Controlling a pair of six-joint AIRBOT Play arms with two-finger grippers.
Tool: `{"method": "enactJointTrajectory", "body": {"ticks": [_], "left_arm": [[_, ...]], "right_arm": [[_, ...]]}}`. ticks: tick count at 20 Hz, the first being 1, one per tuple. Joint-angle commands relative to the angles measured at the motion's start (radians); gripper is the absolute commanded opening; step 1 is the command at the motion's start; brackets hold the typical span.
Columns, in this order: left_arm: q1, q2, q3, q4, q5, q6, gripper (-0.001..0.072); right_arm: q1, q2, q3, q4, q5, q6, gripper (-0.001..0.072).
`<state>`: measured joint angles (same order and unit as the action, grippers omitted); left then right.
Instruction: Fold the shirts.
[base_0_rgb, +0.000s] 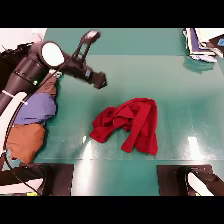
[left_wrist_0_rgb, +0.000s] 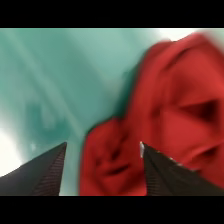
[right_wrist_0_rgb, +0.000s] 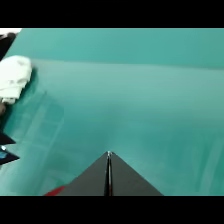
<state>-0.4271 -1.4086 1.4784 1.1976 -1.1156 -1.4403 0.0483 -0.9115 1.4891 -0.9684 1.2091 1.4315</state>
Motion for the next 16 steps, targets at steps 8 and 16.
{"method": "enactJointTrajectory", "body": {"ticks": [8, 16], "left_arm": [[0.059, -0.208, -0.28, -0.297, 0.058, 0.167, 0.0535], [0.002, -0.223, -0.272, -0.3, 0.071, 0.183, 0.0032]], "right_arm": [[0.0, 0.076, -0.229, 0.008, -0.04, 0.0, 0.0015], [0.0, 0.076, -0.229, 0.0, -0.028, 0.0, 0.0015]]}}
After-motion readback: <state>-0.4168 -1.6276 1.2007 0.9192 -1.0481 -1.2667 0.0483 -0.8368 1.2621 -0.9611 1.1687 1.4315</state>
